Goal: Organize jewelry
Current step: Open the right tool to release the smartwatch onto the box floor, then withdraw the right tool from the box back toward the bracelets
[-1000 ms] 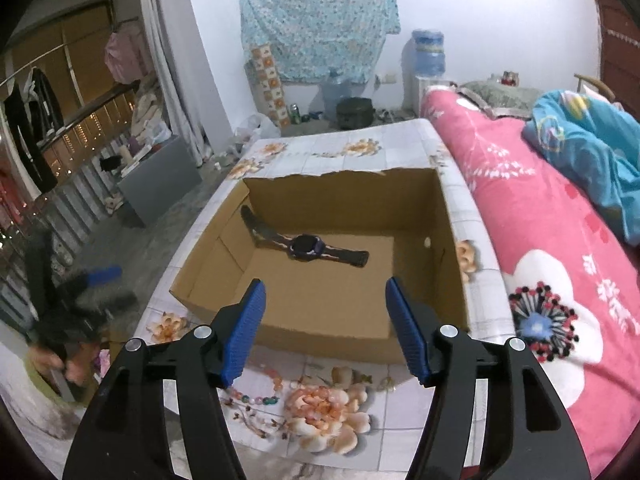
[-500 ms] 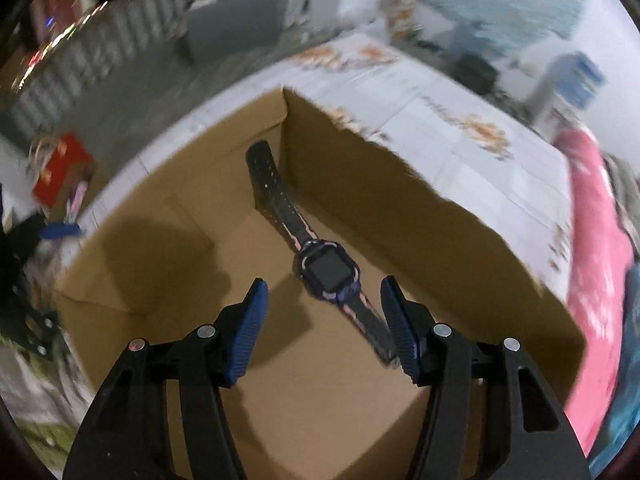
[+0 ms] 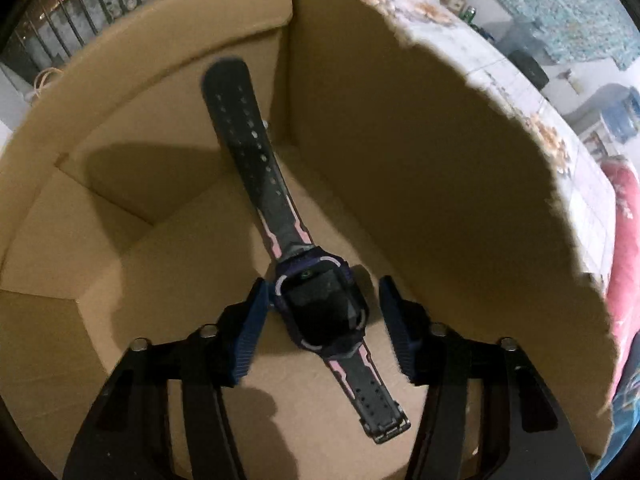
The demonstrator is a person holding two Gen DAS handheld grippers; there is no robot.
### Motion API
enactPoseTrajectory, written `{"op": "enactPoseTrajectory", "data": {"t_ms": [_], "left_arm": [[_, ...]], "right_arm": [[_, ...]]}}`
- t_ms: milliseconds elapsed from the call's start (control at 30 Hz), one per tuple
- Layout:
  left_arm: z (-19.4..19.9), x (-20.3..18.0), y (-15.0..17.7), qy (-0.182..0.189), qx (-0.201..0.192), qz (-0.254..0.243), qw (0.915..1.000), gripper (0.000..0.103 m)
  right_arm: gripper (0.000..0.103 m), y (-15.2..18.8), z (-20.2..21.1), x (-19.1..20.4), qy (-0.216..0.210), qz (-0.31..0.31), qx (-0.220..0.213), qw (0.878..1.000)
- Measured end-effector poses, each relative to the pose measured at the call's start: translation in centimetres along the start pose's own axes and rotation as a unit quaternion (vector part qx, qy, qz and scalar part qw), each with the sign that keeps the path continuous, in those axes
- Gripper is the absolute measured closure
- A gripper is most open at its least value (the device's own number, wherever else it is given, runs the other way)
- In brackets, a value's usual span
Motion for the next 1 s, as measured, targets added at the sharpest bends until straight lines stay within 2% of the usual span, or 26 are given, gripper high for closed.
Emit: {"op": "enactPoseTrajectory", "data": {"t_ms": [33, 200, 467, 633, 733, 867, 900, 933, 1000], "left_arm": [[0.0, 0.0, 0.0, 0.000, -0.001, 0.001, 1.0000, 0.006], [-0.1, 0.4, 0.0, 0.005, -0.004, 0.009, 0.9999, 0.006], [-0.7, 0.5, 0.0, 0.011, 0.001, 0.007, 0.9999, 0.006], [-0.7, 0.5, 0.1, 0.011, 0.000, 0.008, 0.9999, 0.006], [-0.7, 0.5, 0.2, 0.010, -0.002, 0.009, 0.9999, 0.006], [-0.6, 0.6, 0.4, 0.011, -0.003, 0.013, 0.9999, 0.006], [-0.8, 0.5, 0.5, 0.007, -0.001, 0.010, 0.9999, 0.006], [-0.8, 0.3, 0.5, 0.003, 0.000, 0.006, 1.0000, 0.006], [-0.9, 0.1, 0.7, -0.006, 0.003, -0.002, 1.0000, 0.006]], "right_arm": [[0.056, 0.1, 0.1, -0.2, -0.008, -0.006, -0.004, 1.000], [0.056, 0.8, 0.4, -1.8, 0.007, -0.016, 0.003, 1.000], [0.056, 2.1, 1.3, -2.0, 0.070, 0.023, 0.022, 0.997], [0.051, 2.4, 3.4, -1.8, 0.084, 0.005, 0.007, 0.996], [0.047, 2.5, 7.9, -1.0, 0.087, -0.016, -0.039, 0.995], [0.033, 4.1, 15.0, 1.2, 0.086, -0.061, -0.126, 0.986], [0.030, 5.4, 17.3, 1.8, 0.080, -0.078, -0.155, 0.982], [0.024, 6.8, 20.2, 2.6, 0.073, -0.105, -0.194, 0.973], [0.010, 7.5, 23.4, 2.0, 0.066, -0.144, -0.245, 0.956]]}}
Point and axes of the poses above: each gripper's, at about its wrist camera, not at the fingertips, and z roughly against the way its jaws point, x to its left, y to its underside, the point moved 3 cm from there along -z, roughly the way its jaws point, and after that the axes turned 6 degrees about -z, right-handed, at the moved point
